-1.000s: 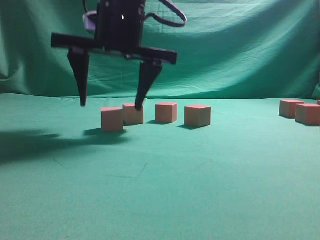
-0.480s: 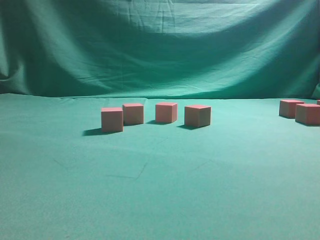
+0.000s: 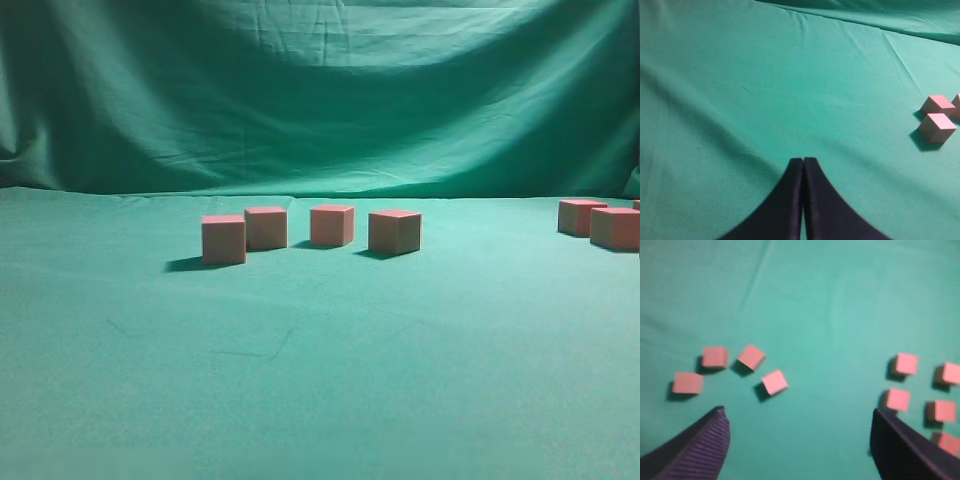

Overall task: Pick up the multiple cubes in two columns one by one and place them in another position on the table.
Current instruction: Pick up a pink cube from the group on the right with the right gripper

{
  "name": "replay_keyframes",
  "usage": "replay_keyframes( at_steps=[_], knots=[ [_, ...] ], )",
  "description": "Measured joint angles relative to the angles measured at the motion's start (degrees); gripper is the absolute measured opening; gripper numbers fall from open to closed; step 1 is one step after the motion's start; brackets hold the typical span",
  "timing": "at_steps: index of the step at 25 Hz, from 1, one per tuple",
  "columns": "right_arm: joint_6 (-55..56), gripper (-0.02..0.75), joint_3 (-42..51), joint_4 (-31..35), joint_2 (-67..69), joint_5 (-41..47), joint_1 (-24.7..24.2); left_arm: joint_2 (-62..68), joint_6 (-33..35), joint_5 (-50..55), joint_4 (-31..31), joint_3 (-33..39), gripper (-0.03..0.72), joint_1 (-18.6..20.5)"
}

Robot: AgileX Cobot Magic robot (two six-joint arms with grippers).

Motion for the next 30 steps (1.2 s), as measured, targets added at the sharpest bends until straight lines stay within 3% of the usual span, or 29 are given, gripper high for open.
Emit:
replay_keyframes(
  at_steps=[8, 14, 18, 30],
  knots=[
    [1.0, 0.531, 26.1, -0.3, -8.5, -0.8, -15.6, 0.0, 0.0, 0.0, 0.0, 0.0, 0.000, 0.0],
    [1.3, 0.531, 41.3, 1.7, -8.2, -14.4, -23.3, 0.0, 0.0, 0.0, 0.0, 0.0, 0.000, 0.0],
    [1.6, 0.531, 46.1, 3.5, -5.0, -22.6, -24.3, 0.0, 0.0, 0.0, 0.0, 0.0, 0.000, 0.0],
    [1.7, 0.531, 46.2, 4.5, 5.8, -37.9, -24.3, 0.0, 0.0, 0.0, 0.0, 0.0, 0.000, 0.0]
  ],
)
